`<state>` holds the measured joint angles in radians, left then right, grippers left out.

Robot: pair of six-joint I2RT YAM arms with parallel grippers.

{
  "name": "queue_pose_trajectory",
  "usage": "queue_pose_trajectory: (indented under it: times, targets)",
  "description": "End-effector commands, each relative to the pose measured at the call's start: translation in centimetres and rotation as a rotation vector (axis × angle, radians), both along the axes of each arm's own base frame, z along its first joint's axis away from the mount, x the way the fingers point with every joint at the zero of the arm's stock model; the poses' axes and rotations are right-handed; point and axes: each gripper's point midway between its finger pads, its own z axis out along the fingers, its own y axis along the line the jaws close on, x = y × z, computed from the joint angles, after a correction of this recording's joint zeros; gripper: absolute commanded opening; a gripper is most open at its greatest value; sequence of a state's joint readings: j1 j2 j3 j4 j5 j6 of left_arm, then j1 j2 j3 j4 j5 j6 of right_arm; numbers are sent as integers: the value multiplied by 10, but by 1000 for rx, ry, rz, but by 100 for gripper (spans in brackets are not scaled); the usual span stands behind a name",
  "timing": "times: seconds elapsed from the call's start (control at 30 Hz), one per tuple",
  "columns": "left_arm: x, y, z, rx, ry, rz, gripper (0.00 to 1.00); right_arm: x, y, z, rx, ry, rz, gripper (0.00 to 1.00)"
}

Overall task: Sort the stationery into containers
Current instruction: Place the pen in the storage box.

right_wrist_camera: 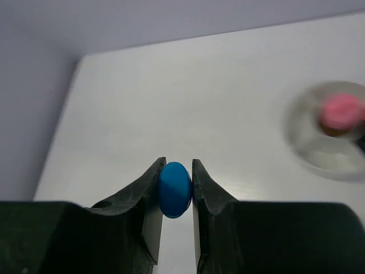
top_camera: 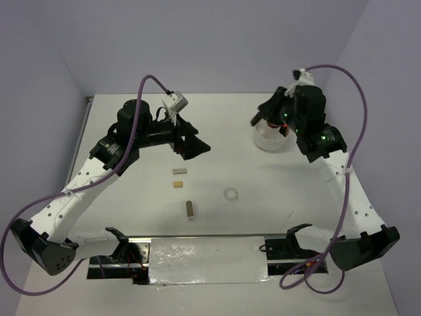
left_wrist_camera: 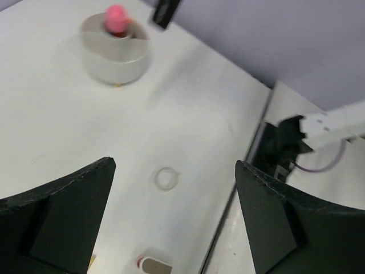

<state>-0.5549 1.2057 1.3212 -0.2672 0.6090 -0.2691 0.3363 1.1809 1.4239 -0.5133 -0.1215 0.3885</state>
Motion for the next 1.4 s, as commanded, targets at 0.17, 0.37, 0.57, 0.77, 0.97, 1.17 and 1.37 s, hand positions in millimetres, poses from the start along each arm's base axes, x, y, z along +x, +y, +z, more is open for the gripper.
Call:
queue_pose_trajectory:
  times: [0.17, 0.37, 0.57, 0.77, 0.97, 1.17, 1.37]
  targets:
    - [19, 55, -36, 143, 84, 364, 99, 61, -194, -73, -100, 112, -796, 0]
    - [2, 62, -47, 146, 110, 350, 99, 105, -215, -116, -175, 212, -770, 0]
    - [-5, 62, -48, 143, 143, 332, 99, 134, -217, -162, -227, 293, -727, 2]
    - [-10, 60, -57, 152, 166, 313, 99, 150, -210, -174, -208, 297, -681, 4]
    - [-8, 56, -63, 144, 185, 303, 99, 154, -205, -190, -210, 324, -653, 13]
    - [-6, 54, -65, 150, 184, 296, 99, 148, -203, -190, -207, 317, -644, 58]
    - [-1, 53, -71, 161, 193, 305, 99, 141, -202, -155, -189, 254, -652, 74]
